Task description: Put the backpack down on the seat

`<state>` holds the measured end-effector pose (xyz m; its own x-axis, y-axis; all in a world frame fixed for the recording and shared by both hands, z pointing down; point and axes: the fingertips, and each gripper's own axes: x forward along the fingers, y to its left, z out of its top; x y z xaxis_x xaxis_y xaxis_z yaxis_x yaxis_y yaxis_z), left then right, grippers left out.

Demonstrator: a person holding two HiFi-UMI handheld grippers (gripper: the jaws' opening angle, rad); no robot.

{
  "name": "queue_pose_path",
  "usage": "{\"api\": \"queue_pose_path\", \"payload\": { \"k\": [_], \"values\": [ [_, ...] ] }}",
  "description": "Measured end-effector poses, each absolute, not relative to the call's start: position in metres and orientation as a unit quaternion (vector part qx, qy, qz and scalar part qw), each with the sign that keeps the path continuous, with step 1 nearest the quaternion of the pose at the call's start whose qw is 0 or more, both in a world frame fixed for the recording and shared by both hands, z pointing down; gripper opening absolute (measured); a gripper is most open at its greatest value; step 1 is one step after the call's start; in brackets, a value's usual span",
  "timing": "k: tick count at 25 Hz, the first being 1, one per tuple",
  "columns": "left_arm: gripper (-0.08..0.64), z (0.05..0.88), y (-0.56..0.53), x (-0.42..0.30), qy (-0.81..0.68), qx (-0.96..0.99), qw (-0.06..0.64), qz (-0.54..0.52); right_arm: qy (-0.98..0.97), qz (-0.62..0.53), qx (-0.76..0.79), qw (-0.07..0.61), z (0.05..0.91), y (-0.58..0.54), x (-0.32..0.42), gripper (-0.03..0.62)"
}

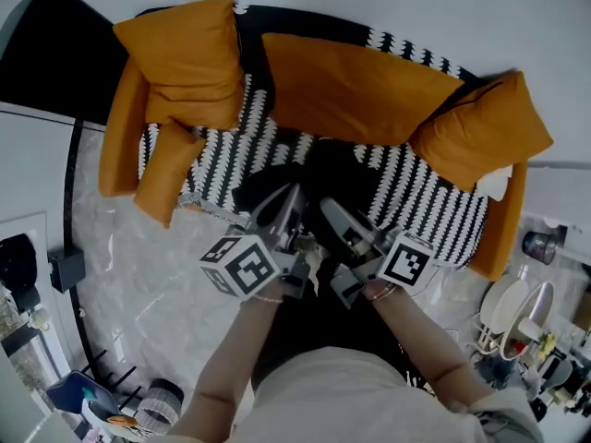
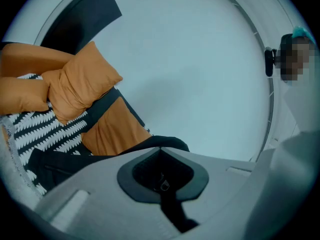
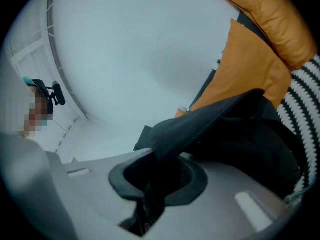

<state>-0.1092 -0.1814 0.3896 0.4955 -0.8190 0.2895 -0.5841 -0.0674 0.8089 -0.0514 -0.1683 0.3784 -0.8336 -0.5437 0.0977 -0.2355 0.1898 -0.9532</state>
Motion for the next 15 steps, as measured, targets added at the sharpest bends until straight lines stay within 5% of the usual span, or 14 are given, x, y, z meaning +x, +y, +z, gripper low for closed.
{"api": "queue_pose_path", "payload": {
  "k": [15],
  "values": [
    [0.006,0.496,-0.199,-0.061,-0.439,0.714,0.540,-0.076,0.714,-0.609,-0.298,0.177,0.486,-0.217,0.007,0.052]
  ]
}}
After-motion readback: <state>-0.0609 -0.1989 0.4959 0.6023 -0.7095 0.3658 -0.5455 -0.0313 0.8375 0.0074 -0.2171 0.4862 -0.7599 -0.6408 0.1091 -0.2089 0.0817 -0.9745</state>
